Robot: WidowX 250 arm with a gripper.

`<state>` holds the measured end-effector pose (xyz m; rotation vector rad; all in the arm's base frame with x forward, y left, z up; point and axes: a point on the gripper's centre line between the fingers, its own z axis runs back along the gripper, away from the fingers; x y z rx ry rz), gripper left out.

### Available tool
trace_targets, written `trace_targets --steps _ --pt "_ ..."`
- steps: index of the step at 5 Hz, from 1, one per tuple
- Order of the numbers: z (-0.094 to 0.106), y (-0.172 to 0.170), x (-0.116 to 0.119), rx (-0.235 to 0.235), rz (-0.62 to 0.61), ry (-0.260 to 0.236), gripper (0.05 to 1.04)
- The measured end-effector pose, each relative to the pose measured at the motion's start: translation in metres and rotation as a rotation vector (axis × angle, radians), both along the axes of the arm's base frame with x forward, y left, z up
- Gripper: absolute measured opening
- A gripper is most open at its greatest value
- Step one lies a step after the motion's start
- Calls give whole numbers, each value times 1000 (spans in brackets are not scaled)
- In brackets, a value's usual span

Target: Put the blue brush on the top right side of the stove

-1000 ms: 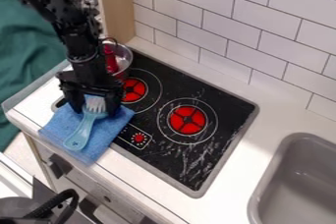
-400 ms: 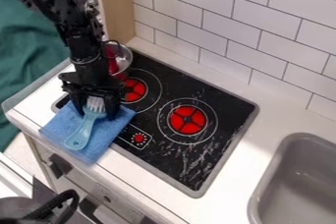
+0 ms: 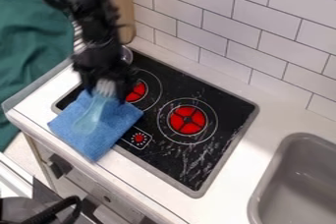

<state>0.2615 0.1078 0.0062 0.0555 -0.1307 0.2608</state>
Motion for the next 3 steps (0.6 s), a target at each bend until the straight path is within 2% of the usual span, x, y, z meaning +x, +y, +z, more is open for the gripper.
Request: trace_targets --steps 1,2,3 --pt "16 -21 23 49 -89 -12 749" --pt "28 -43 45 66 -157 -27 749" --pt "25 -74 65 57 -228 -28 749"
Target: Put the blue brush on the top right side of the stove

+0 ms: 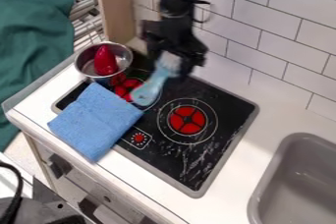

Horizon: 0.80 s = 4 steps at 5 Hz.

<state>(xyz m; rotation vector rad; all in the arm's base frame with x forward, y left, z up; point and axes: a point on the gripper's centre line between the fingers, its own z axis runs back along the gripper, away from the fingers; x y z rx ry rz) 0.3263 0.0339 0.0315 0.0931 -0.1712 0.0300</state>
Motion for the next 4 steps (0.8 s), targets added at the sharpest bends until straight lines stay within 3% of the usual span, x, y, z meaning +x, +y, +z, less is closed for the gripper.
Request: trace_targets --steps 2,3,4 --pt "-11 -61 10 -58 -10 4 749" --pt "-28 -70 12 -95 59 21 749" --pt "-42 -68 22 -142 98 5 749"
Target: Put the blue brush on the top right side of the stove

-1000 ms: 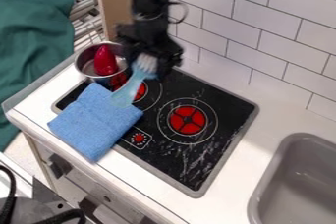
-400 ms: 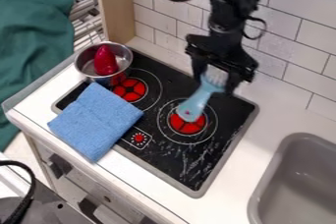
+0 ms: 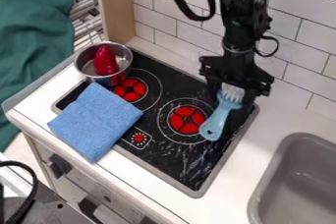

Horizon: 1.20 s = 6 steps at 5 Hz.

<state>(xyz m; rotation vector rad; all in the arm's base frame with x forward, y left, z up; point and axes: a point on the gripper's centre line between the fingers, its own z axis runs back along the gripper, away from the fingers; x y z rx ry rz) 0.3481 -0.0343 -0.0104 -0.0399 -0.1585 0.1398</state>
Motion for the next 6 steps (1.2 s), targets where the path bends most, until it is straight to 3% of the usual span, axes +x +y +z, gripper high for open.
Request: trace_targets --steps 1,2,3,4,5,6 --pt "-11 3 14 -9 -11 -3 749" --pt "-25 3 22 -10 -26 39 806" --pt "-28 2 25 -14 -45 51 1009" --pt "-26 2 27 -9 -66 58 1005" --pt "-6 6 19 22 -62 27 1002" --pt "32 9 9 60 -52 -52 1001"
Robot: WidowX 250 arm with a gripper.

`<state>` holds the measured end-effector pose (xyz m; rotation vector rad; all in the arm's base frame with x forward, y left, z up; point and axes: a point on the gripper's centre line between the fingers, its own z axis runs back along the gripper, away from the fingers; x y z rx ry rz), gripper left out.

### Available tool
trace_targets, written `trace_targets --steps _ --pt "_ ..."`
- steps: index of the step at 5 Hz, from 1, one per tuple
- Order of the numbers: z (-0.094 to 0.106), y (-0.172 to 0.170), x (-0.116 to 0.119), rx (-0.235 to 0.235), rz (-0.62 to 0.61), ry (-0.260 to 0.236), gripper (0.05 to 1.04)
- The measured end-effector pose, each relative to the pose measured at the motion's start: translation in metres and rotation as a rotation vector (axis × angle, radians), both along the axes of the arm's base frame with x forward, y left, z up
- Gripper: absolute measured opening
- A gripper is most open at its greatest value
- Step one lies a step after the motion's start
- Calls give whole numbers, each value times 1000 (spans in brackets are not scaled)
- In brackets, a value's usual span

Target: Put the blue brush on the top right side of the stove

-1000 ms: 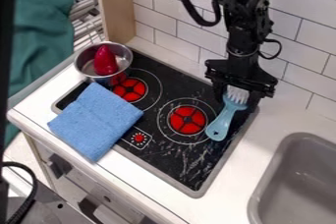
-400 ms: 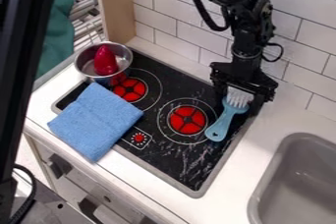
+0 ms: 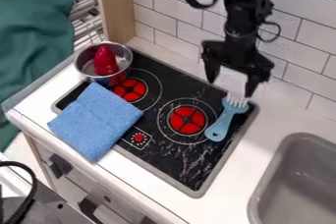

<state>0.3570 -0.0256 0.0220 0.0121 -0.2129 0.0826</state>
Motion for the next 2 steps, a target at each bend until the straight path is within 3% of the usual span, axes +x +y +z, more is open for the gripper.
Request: trace_targets --steps 1,2 --pt "13 4 -8 17 12 3 1001" --pt "13 3 -15 14 -3 23 1001"
